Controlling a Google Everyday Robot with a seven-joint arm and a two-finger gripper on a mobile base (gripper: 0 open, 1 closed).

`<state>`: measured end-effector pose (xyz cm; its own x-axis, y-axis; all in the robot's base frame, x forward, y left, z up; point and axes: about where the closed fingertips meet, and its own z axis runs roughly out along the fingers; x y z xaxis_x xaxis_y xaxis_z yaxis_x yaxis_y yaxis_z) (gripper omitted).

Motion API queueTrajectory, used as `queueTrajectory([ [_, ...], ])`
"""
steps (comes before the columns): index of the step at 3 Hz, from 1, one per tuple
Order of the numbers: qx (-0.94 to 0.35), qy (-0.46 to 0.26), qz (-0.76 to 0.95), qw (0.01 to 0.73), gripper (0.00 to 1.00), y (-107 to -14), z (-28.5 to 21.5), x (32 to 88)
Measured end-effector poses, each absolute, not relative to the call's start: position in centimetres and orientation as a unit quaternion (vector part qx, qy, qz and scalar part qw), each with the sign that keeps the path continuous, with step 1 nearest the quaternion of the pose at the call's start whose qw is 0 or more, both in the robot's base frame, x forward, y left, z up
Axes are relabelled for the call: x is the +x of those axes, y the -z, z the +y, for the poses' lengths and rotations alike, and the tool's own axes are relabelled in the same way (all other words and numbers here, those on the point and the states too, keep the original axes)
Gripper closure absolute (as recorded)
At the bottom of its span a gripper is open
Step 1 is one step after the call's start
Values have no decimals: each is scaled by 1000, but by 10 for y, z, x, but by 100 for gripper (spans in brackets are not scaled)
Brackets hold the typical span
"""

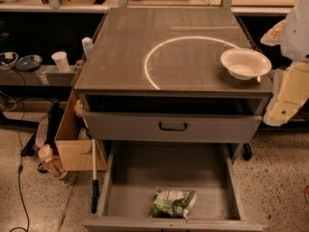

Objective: Pick green jalapeno chip bag from middle drawer and place on counter

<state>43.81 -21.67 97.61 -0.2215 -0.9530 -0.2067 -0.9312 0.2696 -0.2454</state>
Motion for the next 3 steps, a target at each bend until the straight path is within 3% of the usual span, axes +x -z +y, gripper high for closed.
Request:
queueTrajectory([
  [1,-603,34,781,159,0,-976,-217,438],
  [3,-655,-42,728,196,0,-960,-212,442],
])
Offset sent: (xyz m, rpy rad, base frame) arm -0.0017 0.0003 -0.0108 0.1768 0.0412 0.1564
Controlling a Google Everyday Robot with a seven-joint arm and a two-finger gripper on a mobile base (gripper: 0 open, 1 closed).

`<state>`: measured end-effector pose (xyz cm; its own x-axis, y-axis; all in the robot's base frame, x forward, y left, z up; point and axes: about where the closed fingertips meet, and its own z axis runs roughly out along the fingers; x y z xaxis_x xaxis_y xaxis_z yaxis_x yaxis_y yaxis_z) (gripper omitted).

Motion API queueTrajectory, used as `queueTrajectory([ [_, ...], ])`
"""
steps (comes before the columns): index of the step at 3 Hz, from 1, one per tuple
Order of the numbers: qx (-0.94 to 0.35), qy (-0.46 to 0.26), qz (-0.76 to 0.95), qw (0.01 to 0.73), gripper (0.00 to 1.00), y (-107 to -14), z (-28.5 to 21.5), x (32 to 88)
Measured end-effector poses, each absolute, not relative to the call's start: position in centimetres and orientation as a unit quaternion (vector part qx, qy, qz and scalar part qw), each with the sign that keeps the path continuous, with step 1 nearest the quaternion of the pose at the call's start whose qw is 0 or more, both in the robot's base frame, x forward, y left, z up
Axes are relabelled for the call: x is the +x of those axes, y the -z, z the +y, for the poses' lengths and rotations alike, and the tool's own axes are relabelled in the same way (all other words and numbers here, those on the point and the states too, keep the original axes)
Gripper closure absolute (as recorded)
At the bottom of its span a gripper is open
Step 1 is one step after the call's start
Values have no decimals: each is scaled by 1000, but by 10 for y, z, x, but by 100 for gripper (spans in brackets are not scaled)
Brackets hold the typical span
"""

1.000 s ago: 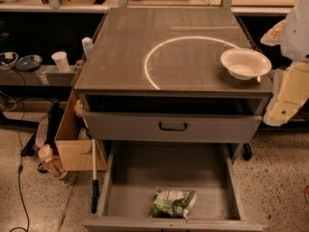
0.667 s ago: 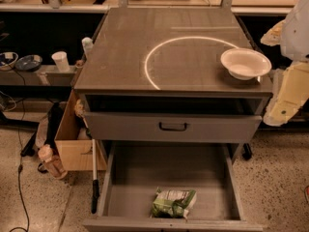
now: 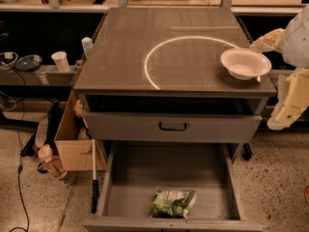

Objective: Pick green jalapeno chip bag from middle drawer and place on counter

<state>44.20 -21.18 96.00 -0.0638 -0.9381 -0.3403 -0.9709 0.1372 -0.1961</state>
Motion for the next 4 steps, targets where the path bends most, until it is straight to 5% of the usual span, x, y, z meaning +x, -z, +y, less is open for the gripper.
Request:
queueTrajectory([
  [4,-663,-58,722,186,0,-823,-194,428],
])
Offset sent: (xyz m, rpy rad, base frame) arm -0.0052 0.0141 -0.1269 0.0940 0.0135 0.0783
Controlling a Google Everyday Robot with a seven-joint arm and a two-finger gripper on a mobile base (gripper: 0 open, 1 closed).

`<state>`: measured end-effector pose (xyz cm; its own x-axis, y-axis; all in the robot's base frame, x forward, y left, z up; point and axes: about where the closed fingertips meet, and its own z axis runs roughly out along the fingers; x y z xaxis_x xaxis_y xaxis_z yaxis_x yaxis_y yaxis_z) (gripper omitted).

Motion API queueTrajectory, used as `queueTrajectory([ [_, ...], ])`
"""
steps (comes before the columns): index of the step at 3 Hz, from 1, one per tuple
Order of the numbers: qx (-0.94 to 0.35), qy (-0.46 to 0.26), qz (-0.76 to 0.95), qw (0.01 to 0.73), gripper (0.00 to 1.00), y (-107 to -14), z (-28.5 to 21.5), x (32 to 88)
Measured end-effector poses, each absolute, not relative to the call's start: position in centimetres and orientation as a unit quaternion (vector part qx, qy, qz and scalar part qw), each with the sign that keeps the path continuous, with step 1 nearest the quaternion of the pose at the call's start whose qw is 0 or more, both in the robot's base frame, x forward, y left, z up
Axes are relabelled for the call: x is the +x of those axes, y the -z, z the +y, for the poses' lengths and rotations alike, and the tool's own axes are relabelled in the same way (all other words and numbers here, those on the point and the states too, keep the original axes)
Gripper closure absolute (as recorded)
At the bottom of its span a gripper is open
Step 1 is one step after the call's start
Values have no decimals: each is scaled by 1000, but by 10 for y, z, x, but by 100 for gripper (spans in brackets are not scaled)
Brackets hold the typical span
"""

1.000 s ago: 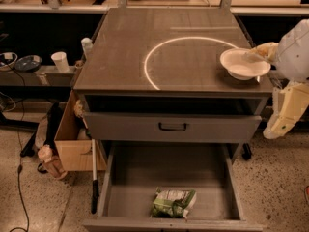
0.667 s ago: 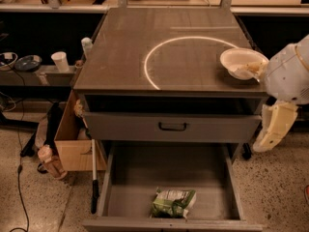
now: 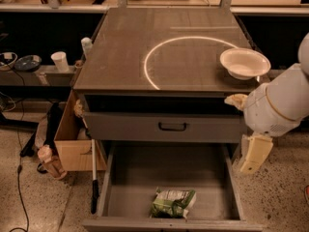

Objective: Pick green jalapeno chip bag from middle drawer and place on counter

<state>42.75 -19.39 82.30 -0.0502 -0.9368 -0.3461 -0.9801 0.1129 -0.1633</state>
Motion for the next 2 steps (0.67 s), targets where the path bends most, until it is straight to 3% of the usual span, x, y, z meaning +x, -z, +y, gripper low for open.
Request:
queueTrajectory([
  [2,-634,-33,760,138,0,-752,-179,416],
])
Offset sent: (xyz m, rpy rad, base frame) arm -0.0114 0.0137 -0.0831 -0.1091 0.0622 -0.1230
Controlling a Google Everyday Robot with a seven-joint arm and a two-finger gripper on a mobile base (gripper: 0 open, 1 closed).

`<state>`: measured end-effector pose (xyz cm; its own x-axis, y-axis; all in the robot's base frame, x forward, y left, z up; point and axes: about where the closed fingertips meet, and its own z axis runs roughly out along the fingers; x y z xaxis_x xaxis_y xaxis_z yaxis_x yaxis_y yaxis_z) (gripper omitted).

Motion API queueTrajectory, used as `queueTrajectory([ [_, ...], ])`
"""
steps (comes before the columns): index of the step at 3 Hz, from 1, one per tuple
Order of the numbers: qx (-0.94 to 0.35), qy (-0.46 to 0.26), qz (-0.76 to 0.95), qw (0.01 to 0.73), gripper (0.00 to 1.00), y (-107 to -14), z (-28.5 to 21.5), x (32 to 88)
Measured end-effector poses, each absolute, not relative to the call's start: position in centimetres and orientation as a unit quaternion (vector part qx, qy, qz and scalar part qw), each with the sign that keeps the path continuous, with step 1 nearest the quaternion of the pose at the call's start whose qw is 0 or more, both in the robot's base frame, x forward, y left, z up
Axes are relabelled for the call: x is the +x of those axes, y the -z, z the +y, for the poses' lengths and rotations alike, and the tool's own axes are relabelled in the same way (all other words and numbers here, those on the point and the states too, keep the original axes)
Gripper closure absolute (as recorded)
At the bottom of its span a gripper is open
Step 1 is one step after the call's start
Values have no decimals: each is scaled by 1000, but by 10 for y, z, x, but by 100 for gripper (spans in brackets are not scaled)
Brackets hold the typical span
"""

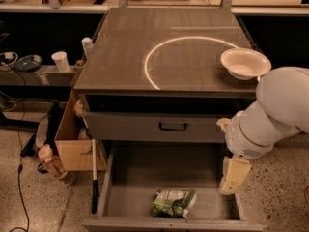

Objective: Pick green jalapeno chip bag from middle drawer and place on counter

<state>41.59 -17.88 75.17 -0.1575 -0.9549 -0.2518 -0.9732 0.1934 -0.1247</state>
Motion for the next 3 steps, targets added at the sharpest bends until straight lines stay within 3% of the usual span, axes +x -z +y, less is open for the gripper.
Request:
queueTrajectory([
  [1,-634,-33,760,138,0,-752,-179,416],
  [2,-632,-30,760,147,7,-750,-179,415],
  [3,-619,-44,771,144,0,-720,-181,424],
])
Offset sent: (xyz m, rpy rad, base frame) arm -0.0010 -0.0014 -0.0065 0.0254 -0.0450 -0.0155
